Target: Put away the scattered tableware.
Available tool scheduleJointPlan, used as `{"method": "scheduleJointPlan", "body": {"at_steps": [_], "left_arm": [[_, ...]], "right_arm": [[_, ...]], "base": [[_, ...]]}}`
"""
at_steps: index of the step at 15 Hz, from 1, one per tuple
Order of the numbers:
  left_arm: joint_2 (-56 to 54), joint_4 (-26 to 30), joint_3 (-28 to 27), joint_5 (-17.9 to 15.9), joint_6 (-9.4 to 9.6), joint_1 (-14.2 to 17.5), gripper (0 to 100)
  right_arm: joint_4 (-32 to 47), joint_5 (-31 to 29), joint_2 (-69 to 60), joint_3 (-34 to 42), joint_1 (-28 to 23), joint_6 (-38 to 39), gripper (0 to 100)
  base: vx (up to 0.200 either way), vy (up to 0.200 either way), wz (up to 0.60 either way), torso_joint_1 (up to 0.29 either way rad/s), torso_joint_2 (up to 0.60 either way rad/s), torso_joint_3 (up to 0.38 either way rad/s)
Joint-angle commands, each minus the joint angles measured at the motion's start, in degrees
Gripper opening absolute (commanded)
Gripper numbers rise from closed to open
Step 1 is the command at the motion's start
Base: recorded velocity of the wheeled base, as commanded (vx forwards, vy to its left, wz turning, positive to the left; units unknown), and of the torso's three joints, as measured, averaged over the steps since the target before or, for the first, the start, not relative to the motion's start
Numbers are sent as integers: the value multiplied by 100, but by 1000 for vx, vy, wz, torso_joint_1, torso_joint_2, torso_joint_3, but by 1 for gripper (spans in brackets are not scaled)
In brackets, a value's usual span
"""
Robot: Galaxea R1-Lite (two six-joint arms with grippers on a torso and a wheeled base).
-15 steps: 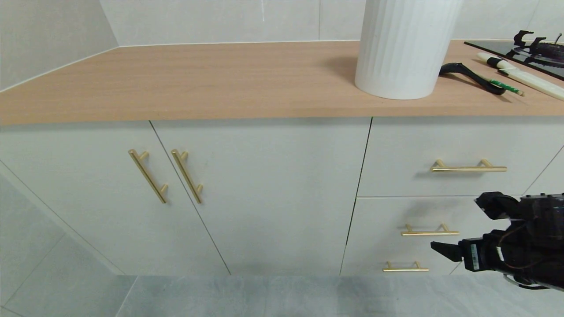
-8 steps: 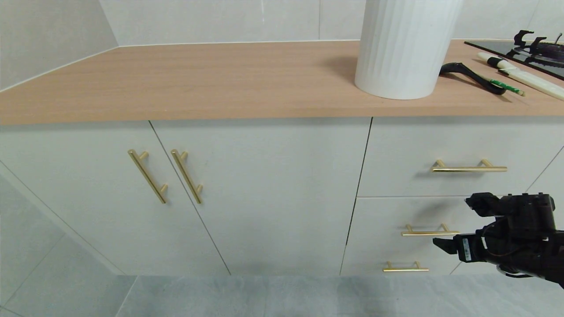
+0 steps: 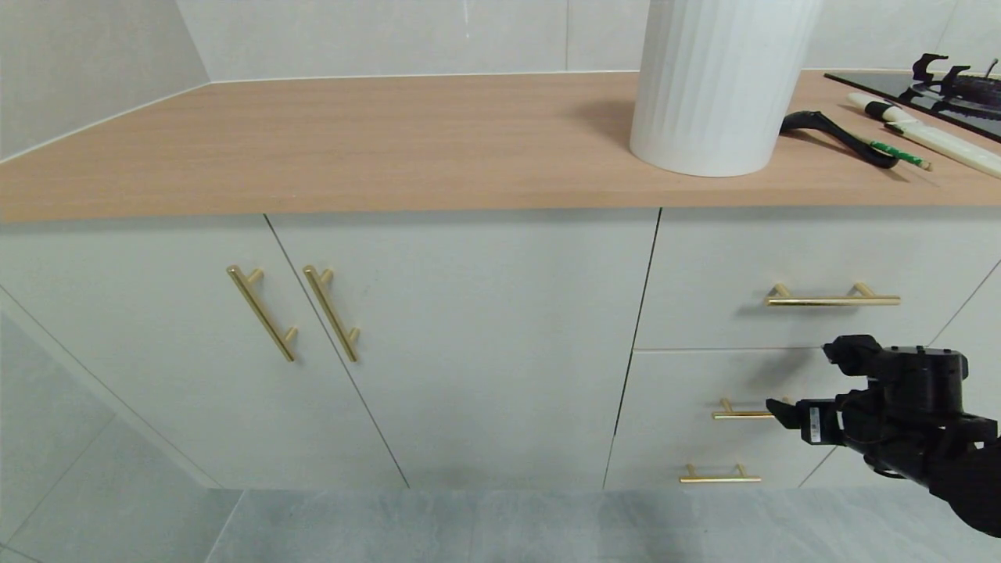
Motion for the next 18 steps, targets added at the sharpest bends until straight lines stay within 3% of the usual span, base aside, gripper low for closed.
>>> {"method": "scheduleJointPlan", "body": {"at_steps": [1, 4, 18], "left_arm": [[9, -1, 1, 1, -1, 0, 100], [9, -1, 10, 1, -1, -9, 100], [9, -1, 1, 1, -1, 0, 100]], "right_arm": [[-547, -206, 566, 106, 6, -2, 100], [-1162, -277, 979, 106, 6, -2, 100], [-1637, -365, 1365, 124, 24, 16, 100]], "base": [[0, 0, 0, 0, 0, 0], [0, 0, 0, 0, 0, 0], [0, 0, 0, 0, 0, 0]]}}
